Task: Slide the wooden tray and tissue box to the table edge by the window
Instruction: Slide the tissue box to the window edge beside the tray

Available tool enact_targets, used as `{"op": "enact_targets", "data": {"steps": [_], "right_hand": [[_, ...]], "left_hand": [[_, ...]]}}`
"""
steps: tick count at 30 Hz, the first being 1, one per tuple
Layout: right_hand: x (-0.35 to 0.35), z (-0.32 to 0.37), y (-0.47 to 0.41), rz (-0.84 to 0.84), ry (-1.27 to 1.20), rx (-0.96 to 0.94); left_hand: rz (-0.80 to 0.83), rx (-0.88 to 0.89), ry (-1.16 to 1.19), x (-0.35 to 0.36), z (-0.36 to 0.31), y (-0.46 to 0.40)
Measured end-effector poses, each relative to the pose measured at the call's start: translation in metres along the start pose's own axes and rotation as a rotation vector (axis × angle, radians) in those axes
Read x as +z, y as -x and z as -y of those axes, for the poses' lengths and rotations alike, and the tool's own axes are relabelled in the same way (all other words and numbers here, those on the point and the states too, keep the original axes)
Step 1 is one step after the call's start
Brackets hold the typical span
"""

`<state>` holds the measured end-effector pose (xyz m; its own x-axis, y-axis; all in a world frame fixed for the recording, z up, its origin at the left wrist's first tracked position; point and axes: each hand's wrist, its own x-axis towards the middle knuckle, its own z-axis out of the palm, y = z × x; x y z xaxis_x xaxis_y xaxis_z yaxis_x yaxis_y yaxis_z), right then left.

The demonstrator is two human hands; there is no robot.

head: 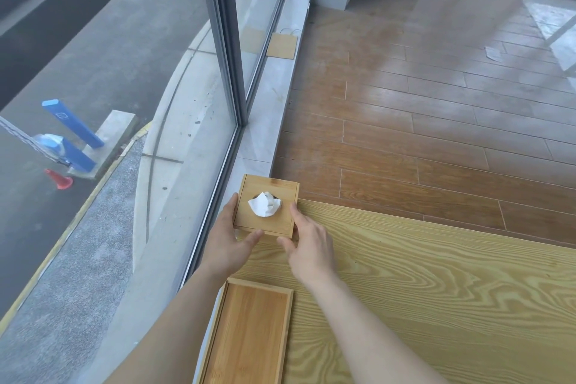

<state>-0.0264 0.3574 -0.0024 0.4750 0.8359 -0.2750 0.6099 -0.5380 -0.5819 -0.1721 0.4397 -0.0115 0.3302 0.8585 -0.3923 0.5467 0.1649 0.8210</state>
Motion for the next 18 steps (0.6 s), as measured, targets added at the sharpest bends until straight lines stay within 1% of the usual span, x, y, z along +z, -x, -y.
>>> {"op": "enact_targets", "data": {"steps": [18], "right_hand": [[0.0024,0.0029,-0.0025,-0.026,-0.011,0.027]], "left_hand": [[-0.018,-0.027,-0.012,0.0015,-0.0042,-0.0036]]}}
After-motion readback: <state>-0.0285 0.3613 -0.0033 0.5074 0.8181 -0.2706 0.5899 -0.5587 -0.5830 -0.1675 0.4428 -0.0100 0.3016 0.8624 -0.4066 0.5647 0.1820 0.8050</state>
